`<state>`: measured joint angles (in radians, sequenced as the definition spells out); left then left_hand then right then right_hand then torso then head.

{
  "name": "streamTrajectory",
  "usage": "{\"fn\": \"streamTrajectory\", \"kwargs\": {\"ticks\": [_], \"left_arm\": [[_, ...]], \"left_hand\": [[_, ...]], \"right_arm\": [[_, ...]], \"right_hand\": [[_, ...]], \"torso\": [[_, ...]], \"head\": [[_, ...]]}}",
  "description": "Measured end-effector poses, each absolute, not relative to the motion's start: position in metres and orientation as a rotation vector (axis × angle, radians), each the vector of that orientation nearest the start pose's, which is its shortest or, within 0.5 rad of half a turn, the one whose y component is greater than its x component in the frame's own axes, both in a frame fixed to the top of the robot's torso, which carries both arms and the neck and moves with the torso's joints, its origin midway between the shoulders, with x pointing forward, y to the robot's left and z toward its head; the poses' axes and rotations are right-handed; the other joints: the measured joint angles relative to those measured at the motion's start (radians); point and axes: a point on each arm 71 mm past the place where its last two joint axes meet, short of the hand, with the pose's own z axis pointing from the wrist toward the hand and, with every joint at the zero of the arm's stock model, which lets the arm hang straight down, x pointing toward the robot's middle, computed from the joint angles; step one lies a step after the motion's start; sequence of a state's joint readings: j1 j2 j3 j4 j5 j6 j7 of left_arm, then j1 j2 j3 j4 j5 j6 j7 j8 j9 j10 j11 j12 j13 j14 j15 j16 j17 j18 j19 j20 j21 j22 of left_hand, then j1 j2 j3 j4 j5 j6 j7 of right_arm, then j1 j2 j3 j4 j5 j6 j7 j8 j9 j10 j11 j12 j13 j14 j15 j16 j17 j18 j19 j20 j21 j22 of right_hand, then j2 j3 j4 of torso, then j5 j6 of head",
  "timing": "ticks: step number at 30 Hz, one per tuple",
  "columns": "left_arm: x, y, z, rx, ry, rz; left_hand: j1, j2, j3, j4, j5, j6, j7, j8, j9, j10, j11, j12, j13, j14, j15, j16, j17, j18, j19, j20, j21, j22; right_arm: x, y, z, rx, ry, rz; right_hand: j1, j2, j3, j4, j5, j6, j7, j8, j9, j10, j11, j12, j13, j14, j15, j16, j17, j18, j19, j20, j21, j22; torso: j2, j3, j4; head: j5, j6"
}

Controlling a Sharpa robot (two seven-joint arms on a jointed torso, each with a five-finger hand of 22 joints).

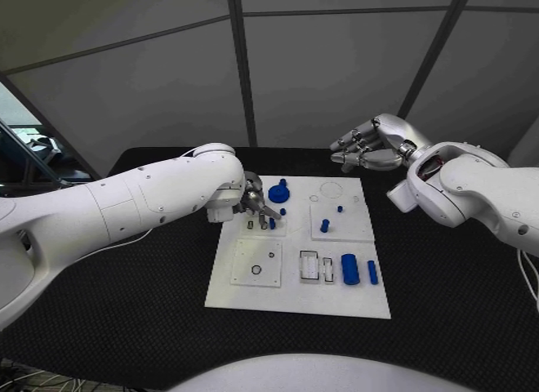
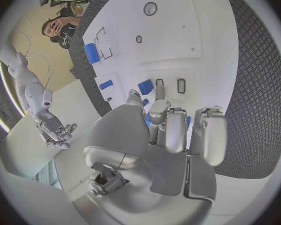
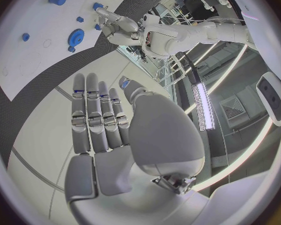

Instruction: Assemble the parts on the task board

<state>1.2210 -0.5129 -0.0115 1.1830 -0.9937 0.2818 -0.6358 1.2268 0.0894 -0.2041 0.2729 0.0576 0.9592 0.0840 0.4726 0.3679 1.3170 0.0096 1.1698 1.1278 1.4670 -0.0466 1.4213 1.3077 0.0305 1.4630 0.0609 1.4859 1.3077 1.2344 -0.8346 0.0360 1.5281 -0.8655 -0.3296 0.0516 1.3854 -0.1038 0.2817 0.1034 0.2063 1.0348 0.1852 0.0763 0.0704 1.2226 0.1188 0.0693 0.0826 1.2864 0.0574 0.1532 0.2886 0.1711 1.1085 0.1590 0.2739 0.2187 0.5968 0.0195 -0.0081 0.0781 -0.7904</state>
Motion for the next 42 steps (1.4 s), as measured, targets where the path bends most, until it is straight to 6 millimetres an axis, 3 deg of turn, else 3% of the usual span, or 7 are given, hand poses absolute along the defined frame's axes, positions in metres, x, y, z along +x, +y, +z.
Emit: {"fn": "streamTrajectory", "kwargs": {"ticks": [24,31,38,42], "left_arm": [[0.526,0.138,-0.235,-0.199,2.473,-0.339],[0.527,0.137,-0.235,-0.200,2.473,-0.338],[0.526,0.135,-0.234,-0.197,2.475,-0.346],[0.526,0.134,-0.233,-0.198,2.473,-0.351]], "left_hand": [[0.028,0.009,0.018,-0.012,0.000,-0.005,-0.002,0.014,0.018,0.000,0.000,0.011,0.008,0.000,0.000,0.000,0.000,0.000,0.000,0.000,0.004,0.000],[0.068,0.023,0.044,-0.038,0.000,-0.018,-0.004,0.021,0.033,0.000,0.000,0.011,0.008,0.000,0.000,0.000,0.000,0.000,0.000,0.000,0.004,0.000],[0.148,0.040,0.108,-0.103,0.000,-0.030,-0.009,0.028,0.046,-0.005,-0.005,0.011,0.008,0.000,-0.007,0.000,0.000,0.000,0.004,-0.004,0.004,0.000],[0.174,0.045,0.138,-0.121,0.000,-0.034,-0.012,0.027,0.049,-0.006,-0.006,0.006,0.008,0.000,-0.007,0.000,0.000,0.000,0.004,-0.004,0.004,0.000]], "right_arm": [[0.501,-0.190,-0.140,0.323,1.629,1.073],[0.502,-0.189,-0.140,0.318,1.631,1.071],[0.502,-0.189,-0.140,0.315,1.633,1.068],[0.503,-0.190,-0.141,0.316,1.634,1.064]], "right_hand": [[0.000,0.000,-0.001,0.001,0.006,0.000,0.000,0.000,0.000,-0.003,0.003,0.011,-0.003,0.000,0.000,0.000,-0.001,0.000,0.003,0.004,-0.004,-0.004],[0.000,0.000,-0.004,0.004,0.012,0.000,0.000,0.000,0.000,-0.003,0.003,0.011,-0.005,0.000,0.000,0.000,-0.002,0.000,0.003,0.004,-0.008,-0.005],[0.000,0.000,-0.004,0.004,0.017,0.000,0.000,0.000,0.000,-0.003,0.003,0.011,-0.007,0.000,0.000,0.000,-0.004,0.000,0.003,0.004,-0.012,-0.008],[0.000,0.000,-0.004,0.004,0.020,0.000,0.000,0.000,0.000,-0.003,0.002,0.011,-0.009,0.000,0.000,0.000,-0.005,0.000,0.003,0.004,-0.012,-0.010]], "torso": [[0.001,-0.0006,0.0018],[0.002,-0.0011,0.0018],[0.002,-0.0015,0.0018],[0.002,-0.0016,0.0018]], "head": [[-0.003,-0.002],[-0.004,-0.003],[-0.008,-0.003],[-0.008,-0.003]]}}
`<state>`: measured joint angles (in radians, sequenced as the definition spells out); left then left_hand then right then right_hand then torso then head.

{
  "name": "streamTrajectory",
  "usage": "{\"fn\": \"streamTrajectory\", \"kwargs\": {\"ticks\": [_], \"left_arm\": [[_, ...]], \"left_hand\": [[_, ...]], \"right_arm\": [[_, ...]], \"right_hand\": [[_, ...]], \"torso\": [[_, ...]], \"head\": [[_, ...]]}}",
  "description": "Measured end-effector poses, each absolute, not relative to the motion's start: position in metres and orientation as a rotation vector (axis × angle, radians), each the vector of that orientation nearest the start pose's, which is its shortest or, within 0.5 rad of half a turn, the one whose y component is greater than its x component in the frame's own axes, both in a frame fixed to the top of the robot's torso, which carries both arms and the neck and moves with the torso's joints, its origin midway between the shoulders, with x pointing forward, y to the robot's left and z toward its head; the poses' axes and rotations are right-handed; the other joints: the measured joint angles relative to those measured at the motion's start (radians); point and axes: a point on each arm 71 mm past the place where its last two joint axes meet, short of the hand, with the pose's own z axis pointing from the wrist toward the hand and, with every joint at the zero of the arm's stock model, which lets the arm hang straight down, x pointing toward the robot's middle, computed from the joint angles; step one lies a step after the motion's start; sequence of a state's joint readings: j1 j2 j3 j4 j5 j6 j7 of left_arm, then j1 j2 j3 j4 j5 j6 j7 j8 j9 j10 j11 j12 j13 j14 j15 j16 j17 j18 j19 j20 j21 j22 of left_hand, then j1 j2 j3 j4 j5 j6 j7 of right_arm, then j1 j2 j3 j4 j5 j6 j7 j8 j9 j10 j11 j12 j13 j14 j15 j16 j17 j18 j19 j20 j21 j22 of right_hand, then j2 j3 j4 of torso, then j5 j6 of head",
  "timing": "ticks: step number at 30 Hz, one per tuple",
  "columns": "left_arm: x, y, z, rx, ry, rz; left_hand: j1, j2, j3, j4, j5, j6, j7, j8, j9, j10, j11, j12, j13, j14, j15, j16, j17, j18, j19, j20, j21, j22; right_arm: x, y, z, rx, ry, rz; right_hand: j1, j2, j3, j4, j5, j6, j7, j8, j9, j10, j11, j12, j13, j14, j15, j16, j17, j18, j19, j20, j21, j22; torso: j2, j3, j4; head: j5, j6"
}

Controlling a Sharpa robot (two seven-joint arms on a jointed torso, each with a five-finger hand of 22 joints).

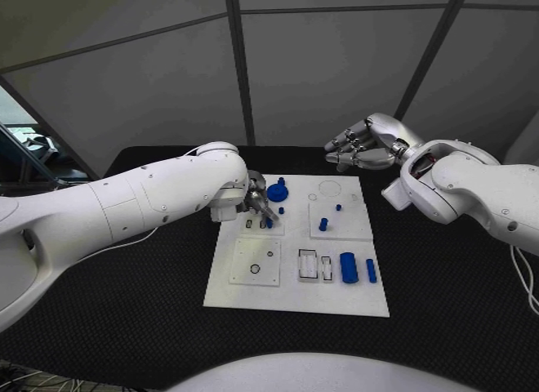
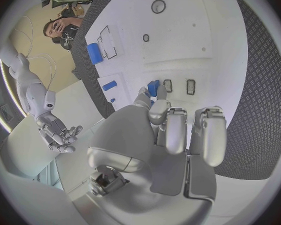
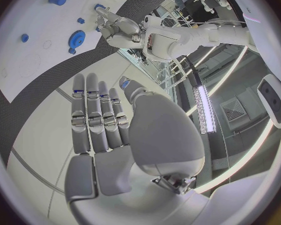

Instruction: Assemble the parts on the task board

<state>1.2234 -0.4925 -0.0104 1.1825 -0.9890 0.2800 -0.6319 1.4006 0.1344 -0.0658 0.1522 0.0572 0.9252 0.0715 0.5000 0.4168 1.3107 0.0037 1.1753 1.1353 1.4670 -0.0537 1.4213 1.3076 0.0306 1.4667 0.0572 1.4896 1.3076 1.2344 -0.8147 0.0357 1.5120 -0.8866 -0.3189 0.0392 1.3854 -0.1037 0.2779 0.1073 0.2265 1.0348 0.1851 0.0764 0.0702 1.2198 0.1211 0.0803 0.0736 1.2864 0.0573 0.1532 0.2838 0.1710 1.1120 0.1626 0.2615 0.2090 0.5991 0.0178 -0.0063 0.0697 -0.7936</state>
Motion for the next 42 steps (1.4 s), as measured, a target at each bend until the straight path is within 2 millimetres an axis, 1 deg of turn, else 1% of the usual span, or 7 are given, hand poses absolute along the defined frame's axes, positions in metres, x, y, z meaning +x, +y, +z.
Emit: {"fn": "streamTrajectory", "kwargs": {"ticks": [4,9,11,16,20,31,42], "left_arm": [[0.525,0.135,-0.232,-0.205,2.469,-0.363],[0.523,0.138,-0.232,-0.218,2.458,-0.378],[0.521,0.141,-0.231,-0.225,2.452,-0.384],[0.517,0.148,-0.228,-0.247,2.426,-0.400],[0.516,0.151,-0.221,-0.283,2.380,-0.425],[0.503,0.167,-0.213,-0.391,2.250,-0.477],[0.490,0.167,-0.232,-0.381,2.181,-0.476]], "left_hand": [[0.032,0.021,0.062,-0.017,-0.001,-0.014,0.000,-0.009,0.000,-0.005,-0.001,-0.004,-0.001,0.000,-0.007,0.000,0.000,0.000,0.000,-0.007,0.000,0.000],[0.042,0.018,0.126,0.031,-0.001,-0.028,0.007,0.004,0.029,-0.005,-0.001,-0.014,-0.006,0.000,-0.007,0.000,0.000,0.000,0.000,-0.007,0.000,0.000],[0.019,-0.004,0.168,0.055,0.000,-0.029,0.007,0.017,0.049,-0.004,-0.002,-0.019,-0.009,0.000,-0.007,0.000,0.000,0.000,0.000,-0.007,0.000,0.000],[-0.054,-0.078,0.330,0.027,0.000,-0.034,0.006,0.033,0.078,-0.004,-0.002,-0.030,-0.018,0.000,-0.007,0.000,0.000,0.000,0.000,-0.007,0.000,0.000],[-0.098,-0.110,0.417,0.009,0.000,-0.041,0.005,0.045,0.100,0.000,-0.005,-0.033,-0.022,0.000,-0.007,0.000,0.000,0.000,0.000,-0.007,0.005,0.000],[-0.144,-0.152,0.519,-0.001,0.000,-0.043,0.004,0.063,0.135,0.011,-0.009,-0.033,-0.023,0.000,-0.007,0.000,0.000,0.000,0.000,-0.007,0.010,0.000],[-0.167,-0.174,0.569,-0.009,-0.001,-0.043,0.004,0.070,0.150,0.011,-0.009,-0.042,-0.032,0.000,-0.007,0.000,0.000,0.000,0.000,-0.007,0.014,0.000]], "right_arm": [[0.503,-0.191,-0.141,0.316,1.635,1.058],[0.503,-0.191,-0.141,0.315,1.637,1.051],[0.504,-0.191,-0.141,0.314,1.638,1.045],[0.504,-0.193,-0.142,0.312,1.638,1.030],[0.505,-0.195,-0.142,0.313,1.638,1.017],[0.508,-0.204,-0.142,0.321,1.611,0.982],[0.508,-0.206,-0.141,0.323,1.596,0.970]], "right_hand": [[0.000,0.000,0.000,0.000,0.032,-0.005,0.005,0.000,0.000,-0.007,0.000,0.000,-0.004,-0.006,0.006,0.000,-0.004,0.000,0.000,0.000,-0.010,-0.006],[0.000,0.000,0.000,0.000,0.040,-0.005,0.005,0.000,0.000,-0.007,0.000,0.004,-0.005,-0.009,0.002,0.004,-0.005,0.000,0.000,0.000,-0.011,-0.007],[0.000,0.000,0.000,0.000,0.040,-0.005,0.005,0.000,0.000,-0.009,-0.002,0.004,-0.005,-0.009,0.002,0.004,-0.006,0.000,0.000,0.000,-0.011,-0.008],[0.000,0.000,0.000,0.000,0.040,-0.005,0.005,0.000,0.000,-0.011,-0.002,0.004,-0.005,-0.013,0.005,0.004,-0.006,0.000,0.000,0.000,-0.015,-0.008],[0.000,0.000,0.000,0.000,0.040,-0.009,0.009,0.000,0.000,-0.014,0.000,0.004,-0.007,-0.013,0.005,0.004,-0.007,0.000,0.000,0.000,-0.015,-0.010],[0.004,0.004,0.007,-0.007,0.061,-0.009,0.009,0.000,0.000,-0.018,0.003,0.004,-0.008,-0.020,0.005,0.004,-0.012,0.000,0.000,0.000,-0.023,-0.014],[0.004,0.004,0.007,-0.007,0.066,-0.009,0.009,0.000,0.000,-0.021,0.000,0.004,-0.007,-0.024,0.009,0.004,-0.013,0.000,0.000,0.000,-0.023,-0.015]], "torso": [[0.000,0.0000,0.0000],[0.001,-0.0006,0.0011],[0.001,-0.0008,0.0010],[0.001,-0.0011,0.0000],[0.001,-0.0013,0.0032],[-0.001,-0.0012,0.0123],[-0.001,0.0004,0.0136]], "head": [[0.001,-0.004],[0.002,-0.005],[0.003,-0.005],[0.003,-0.004],[-0.001,-0.002],[-0.003,-0.005],[0.002,-0.011]]}}
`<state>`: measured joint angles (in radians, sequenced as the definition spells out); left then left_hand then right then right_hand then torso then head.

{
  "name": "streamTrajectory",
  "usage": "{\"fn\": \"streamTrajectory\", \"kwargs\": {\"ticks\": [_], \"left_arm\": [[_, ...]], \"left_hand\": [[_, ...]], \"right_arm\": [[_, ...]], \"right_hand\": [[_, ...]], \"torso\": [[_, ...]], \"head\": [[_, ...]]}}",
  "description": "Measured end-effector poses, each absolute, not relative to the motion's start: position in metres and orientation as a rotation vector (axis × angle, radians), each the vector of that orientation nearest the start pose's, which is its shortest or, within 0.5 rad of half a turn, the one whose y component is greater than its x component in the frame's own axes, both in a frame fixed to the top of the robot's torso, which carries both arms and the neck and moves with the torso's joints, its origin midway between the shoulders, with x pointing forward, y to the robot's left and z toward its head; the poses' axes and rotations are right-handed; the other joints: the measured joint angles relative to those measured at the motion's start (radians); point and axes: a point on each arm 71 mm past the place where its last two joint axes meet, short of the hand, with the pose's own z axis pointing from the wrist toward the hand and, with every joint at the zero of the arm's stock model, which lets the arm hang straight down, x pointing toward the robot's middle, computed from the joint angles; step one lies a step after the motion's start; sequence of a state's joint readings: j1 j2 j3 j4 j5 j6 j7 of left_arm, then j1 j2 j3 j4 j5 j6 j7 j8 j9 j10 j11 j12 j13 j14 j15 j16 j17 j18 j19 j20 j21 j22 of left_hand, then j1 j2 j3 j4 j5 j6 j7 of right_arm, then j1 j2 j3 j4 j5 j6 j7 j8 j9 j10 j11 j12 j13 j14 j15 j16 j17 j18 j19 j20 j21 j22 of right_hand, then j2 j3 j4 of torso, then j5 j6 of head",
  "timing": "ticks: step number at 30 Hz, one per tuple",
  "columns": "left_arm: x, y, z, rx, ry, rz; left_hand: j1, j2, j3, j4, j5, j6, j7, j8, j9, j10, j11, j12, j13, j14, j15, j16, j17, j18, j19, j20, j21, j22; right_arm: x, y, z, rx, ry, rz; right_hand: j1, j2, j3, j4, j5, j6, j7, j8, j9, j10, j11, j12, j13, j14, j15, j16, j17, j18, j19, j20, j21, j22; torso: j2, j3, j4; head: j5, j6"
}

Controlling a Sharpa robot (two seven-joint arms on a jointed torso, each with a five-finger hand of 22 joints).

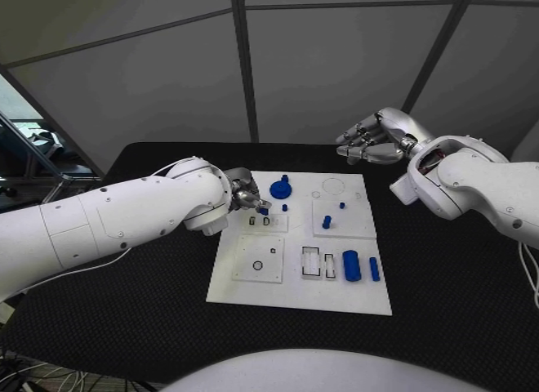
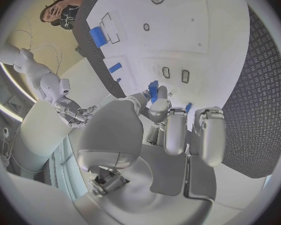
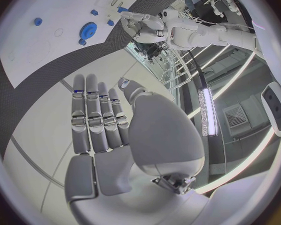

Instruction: Assemble the parts on the task board

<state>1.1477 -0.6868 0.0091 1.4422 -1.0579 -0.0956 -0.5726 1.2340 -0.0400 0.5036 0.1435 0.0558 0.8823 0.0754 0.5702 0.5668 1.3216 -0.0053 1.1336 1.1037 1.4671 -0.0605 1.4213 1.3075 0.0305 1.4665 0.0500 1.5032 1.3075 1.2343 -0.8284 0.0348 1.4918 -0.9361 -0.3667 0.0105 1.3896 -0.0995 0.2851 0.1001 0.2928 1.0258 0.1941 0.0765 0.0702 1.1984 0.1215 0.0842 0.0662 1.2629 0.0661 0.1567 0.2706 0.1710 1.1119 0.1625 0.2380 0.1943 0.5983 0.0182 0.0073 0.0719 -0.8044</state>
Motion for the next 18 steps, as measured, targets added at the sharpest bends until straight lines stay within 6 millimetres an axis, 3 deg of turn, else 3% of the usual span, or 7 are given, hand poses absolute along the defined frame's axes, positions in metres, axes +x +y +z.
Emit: {"fn": "streamTrajectory", "kwargs": {"ticks": [6,18], "left_arm": [[0.4874,0.1640,-0.2387,-0.332,2.140,-0.460],[0.4891,0.1581,-0.2396,-0.253,2.111,-0.436]], "left_hand": [[0.000,-0.013,0.013,-0.003,-0.003,0.000,0.000,0.002,0.002,0.003,-0.003,0.000,0.000,0.000,0.000,0.000,0.000,0.000,0.000,0.000,0.000,0.000],[0.000,-0.013,0.018,-0.002,-0.004,0.000,0.000,0.005,0.005,0.005,-0.001,0.000,0.000,0.000,0.000,0.000,0.000,0.000,0.000,0.000,0.000,0.000]], "right_arm": [[0.5080,-0.2073,-0.1411,0.324,1.597,0.966],[0.5081,-0.2050,-0.1413,0.321,1.600,0.969]], "right_hand": [[0.000,0.000,0.003,0.003,0.003,0.000,0.000,0.000,0.000,-0.003,0.004,0.000,-0.001,0.000,0.000,0.000,-0.002,0.000,0.000,0.000,-0.006,-0.001],[0.000,0.000,0.003,0.003,0.003,0.000,0.000,0.000,0.000,-0.003,0.004,0.000,-0.001,0.000,0.000,0.000,-0.003,0.000,0.000,0.000,-0.006,-0.002]], "torso": [[0.000,-0.0004,-0.0008],[0.001,-0.0012,-0.0024]], "head": [[0.001,0.003],[0.003,0.004]]}}
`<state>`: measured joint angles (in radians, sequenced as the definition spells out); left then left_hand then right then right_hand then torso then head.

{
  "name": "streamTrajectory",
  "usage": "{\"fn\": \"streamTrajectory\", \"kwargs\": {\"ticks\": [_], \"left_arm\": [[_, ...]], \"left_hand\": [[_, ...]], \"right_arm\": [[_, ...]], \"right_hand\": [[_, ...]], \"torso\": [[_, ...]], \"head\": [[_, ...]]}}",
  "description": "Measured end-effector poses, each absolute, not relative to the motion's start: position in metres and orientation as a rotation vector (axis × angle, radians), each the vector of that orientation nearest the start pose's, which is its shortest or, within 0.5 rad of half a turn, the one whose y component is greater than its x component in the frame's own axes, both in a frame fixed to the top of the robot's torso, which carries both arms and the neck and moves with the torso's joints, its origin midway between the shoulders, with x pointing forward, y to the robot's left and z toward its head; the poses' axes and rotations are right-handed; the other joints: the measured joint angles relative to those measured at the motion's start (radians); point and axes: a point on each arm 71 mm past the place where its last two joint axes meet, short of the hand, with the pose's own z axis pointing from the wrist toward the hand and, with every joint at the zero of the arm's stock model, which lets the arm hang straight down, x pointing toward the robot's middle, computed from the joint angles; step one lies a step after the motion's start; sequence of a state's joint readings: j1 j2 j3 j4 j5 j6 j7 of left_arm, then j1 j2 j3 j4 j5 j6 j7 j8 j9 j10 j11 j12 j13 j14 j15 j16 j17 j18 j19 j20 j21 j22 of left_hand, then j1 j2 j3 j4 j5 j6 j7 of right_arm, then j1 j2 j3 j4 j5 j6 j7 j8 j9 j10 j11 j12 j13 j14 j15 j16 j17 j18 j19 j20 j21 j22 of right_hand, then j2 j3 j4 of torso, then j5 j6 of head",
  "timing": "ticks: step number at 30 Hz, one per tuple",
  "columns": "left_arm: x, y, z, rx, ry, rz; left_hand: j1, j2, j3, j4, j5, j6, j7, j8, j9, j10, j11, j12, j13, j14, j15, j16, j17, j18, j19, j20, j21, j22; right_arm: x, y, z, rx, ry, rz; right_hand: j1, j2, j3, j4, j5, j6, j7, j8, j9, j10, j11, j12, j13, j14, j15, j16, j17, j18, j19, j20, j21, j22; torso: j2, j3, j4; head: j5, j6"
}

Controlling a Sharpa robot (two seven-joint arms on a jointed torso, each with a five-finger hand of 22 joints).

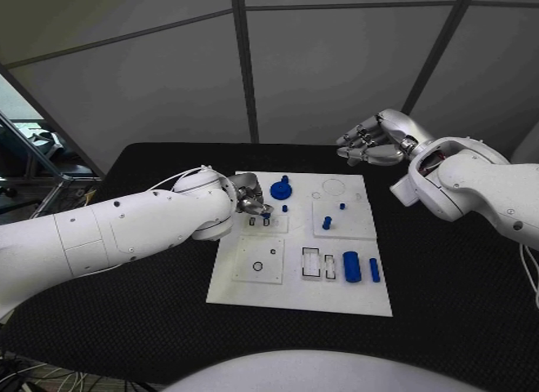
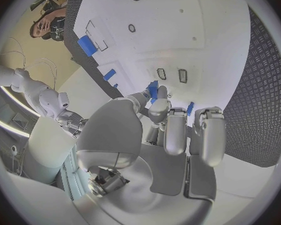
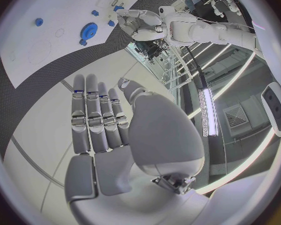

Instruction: Assemble the parts on the task board

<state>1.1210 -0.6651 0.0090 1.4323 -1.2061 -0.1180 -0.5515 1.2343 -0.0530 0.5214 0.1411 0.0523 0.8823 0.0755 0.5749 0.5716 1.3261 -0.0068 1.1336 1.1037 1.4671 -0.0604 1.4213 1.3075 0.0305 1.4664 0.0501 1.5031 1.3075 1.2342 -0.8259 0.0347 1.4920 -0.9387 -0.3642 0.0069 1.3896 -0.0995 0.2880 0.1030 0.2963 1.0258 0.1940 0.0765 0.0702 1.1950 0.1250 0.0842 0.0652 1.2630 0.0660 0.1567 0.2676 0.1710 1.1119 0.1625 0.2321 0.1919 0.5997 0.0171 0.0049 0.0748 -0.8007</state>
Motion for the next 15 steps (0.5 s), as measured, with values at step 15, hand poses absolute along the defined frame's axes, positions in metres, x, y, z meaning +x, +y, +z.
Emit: {"fn": "streamTrajectory", "kwargs": {"ticks": [15], "left_arm": [[0.4908,0.1583,-0.2441,-0.203,2.157,-0.393]], "left_hand": [[-0.006,-0.005,0.012,-0.004,-0.004,0.003,-0.003,-0.002,0.001,0.000,0.001,0.000,0.000,0.000,0.000,0.000,0.000,0.000,0.000,0.000,0.000,0.000]], "right_arm": [[0.5081,-0.2030,-0.1414,0.317,1.600,0.974]], "right_hand": [[0.000,0.000,0.003,-0.003,0.003,0.000,0.000,0.000,0.000,0.000,0.000,0.004,0.000,0.000,0.000,0.000,-0.001,0.000,0.003,0.003,0.000,0.000]], "torso": [[0.001,-0.0003,0.0018]], "head": [[0.001,-0.007]]}}
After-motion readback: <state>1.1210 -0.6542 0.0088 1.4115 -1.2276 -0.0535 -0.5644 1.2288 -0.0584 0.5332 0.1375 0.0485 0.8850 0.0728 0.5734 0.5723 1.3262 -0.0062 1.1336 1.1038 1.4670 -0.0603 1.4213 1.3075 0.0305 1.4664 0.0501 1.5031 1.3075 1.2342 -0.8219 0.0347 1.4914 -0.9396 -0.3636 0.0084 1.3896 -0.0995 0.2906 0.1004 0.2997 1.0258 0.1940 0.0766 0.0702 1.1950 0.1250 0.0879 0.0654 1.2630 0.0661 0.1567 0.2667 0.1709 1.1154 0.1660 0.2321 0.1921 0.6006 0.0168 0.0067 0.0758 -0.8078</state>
